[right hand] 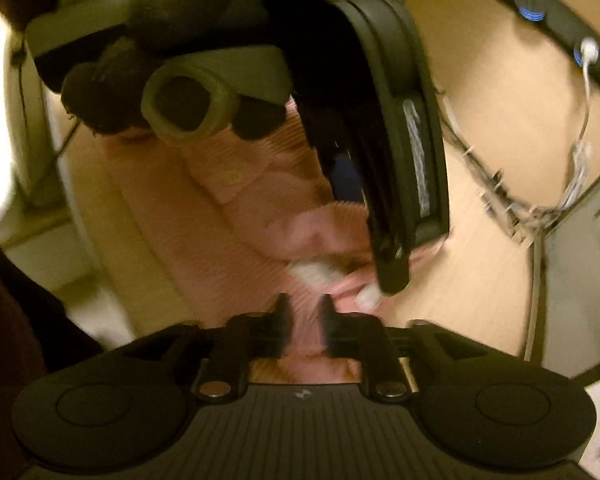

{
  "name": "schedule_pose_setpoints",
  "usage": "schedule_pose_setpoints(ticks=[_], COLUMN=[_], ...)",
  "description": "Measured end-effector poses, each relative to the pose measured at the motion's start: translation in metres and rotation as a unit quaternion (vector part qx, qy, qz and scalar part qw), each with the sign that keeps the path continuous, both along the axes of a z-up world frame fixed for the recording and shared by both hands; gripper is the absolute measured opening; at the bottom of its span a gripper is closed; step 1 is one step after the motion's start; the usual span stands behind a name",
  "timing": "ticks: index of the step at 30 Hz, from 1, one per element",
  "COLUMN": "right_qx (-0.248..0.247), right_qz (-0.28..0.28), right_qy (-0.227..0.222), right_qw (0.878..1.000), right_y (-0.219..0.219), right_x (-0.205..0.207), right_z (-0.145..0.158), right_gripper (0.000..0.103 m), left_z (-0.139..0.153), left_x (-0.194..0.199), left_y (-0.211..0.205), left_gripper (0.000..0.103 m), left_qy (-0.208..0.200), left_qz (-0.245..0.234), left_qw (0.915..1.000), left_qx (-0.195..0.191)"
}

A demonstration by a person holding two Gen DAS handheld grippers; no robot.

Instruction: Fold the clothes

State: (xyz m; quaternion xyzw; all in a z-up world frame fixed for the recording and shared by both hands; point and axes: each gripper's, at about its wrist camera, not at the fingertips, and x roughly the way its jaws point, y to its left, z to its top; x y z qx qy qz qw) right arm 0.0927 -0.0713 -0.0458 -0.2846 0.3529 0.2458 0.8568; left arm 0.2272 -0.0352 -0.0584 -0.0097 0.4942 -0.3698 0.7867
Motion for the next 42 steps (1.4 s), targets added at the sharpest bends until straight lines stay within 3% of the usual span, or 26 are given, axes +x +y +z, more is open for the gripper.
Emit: schedule_pose_setpoints(ticks=[3, 7, 9, 13, 16, 23, 24, 25, 26, 27, 28, 29, 33, 38, 40, 42], right_qx=[0.038, 0.122, 0.185, 0.284, 0.301, 0.268, 0.263, 0.257, 0.252, 0.247, 0.243, 0.241, 0.264, 0.303, 0.304, 0.278], right_qz=[-0.016, -0.077, -0.125, -0.212, -0.248, -0.233, -0.233, -0.233, -0.233, -0.231, -0.230, -0.226, -0.198, -0.169, -0.168, -0.180], right_qy=[0.039, 0.083, 0.086, 0.074, 0.061, 0.079, 0.081, 0.082, 0.078, 0.071, 0.063, 0.056, 0.032, 0.037, 0.050, 0.067], right_qw=[0.998, 0.986, 0.971, 0.932, 0.919, 0.931, 0.933, 0.934, 0.936, 0.938, 0.940, 0.942, 0.943, 0.937, 0.936, 0.941], right_y=[-0.017, -0.054, -0.074, -0.098, -0.087, -0.055, -0.049, -0.044, -0.039, -0.034, -0.029, -0.025, -0.020, -0.034, -0.040, -0.039], right_x=[-0.009, -0.007, 0.005, 0.039, 0.069, 0.096, 0.098, 0.102, 0.103, 0.103, 0.103, 0.102, 0.093, 0.064, 0.053, 0.048], right_z=[0.009, 0.029, 0.043, 0.057, 0.050, 0.026, 0.019, 0.014, 0.013, 0.014, 0.015, 0.017, 0.047, 0.085, 0.083, 0.060], right_gripper=[0.050, 0.052, 0.056, 0.059, 0.058, 0.065, 0.064, 0.058, 0.035, 0.021, 0.018, 0.014, 0.009, 0.009, 0.009, 0.010], left_z=[0.017, 0.050, 0.061, 0.059, 0.041, 0.005, 0.001, -0.001, 0.000, 0.001, 0.003, 0.007, 0.034, 0.066, 0.067, 0.053], left_x=[-0.019, -0.050, -0.058, -0.057, -0.056, -0.038, -0.034, -0.032, -0.029, -0.027, -0.025, -0.025, -0.032, -0.064, -0.079, -0.087], left_y=[0.021, 0.086, 0.125, 0.194, 0.207, 0.178, 0.176, 0.175, 0.173, 0.174, 0.175, 0.177, 0.182, 0.195, 0.197, 0.196], left_gripper=[0.078, 0.083, 0.084, 0.082, 0.081, 0.081, 0.076, 0.070, 0.056, 0.045, 0.037, 0.021, 0.014, 0.014, 0.014, 0.015], left_qy=[0.020, 0.006, -0.009, -0.022, 0.006, 0.038, 0.038, 0.033, 0.026, 0.020, 0.013, 0.009, -0.022, -0.036, -0.035, -0.015], left_qz=[-0.005, 0.046, 0.105, 0.243, 0.274, 0.261, 0.262, 0.265, 0.267, 0.267, 0.266, 0.264, 0.254, 0.238, 0.227, 0.218], left_qw=[0.9994, 0.9960, 0.9907, 0.9676, 0.9595, 0.9631, 0.9628, 0.9625, 0.9626, 0.9629, 0.9631, 0.9633, 0.9647, 0.9657, 0.9692, 0.9735], left_qx=[-0.026, -0.077, -0.086, -0.064, -0.066, -0.056, -0.053, -0.048, -0.040, -0.037, -0.036, -0.045, -0.065, -0.097, -0.089, -0.069])
